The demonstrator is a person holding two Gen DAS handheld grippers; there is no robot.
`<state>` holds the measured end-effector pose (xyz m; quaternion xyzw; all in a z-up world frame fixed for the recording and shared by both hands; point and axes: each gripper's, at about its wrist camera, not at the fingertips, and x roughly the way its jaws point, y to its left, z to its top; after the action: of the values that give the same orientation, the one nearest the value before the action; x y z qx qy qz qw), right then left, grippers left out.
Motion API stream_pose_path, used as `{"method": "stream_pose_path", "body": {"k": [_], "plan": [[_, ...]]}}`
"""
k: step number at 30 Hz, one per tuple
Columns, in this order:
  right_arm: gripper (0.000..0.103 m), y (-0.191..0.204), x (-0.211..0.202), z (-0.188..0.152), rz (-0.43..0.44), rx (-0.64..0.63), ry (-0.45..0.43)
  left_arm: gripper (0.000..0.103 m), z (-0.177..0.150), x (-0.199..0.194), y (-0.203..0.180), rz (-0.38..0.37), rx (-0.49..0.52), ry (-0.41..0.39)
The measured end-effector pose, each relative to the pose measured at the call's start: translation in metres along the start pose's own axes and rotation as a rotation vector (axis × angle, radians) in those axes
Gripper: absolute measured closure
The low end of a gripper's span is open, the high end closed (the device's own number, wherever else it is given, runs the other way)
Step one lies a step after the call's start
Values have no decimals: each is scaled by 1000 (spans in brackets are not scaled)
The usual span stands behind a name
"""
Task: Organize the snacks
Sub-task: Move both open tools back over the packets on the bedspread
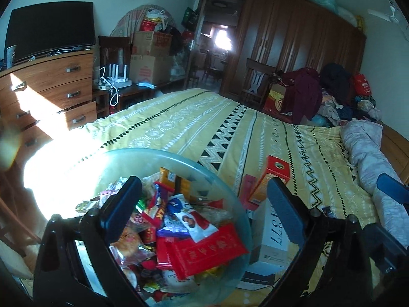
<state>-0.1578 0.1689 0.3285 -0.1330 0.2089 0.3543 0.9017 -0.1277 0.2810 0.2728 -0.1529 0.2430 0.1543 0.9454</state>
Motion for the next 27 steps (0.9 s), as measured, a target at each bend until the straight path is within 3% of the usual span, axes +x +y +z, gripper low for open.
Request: {"method": "stream_pose_path", "body": {"k": [13, 19, 23, 27], "plan": [[0, -81, -62, -66, -53, 184, 9, 4, -25, -4, -95, -87, 154, 5], [0, -133, -79, -154, -120, 326, 116, 3, -55, 9, -147, -145, 252, 59], [0, -168, -83, -234, -151, 466, 252, 3, -87, 25, -201, -221, 368, 130], [0, -197, -95, -284, -167, 578, 301, 4, -122, 56, -254, -286, 461, 236]]}}
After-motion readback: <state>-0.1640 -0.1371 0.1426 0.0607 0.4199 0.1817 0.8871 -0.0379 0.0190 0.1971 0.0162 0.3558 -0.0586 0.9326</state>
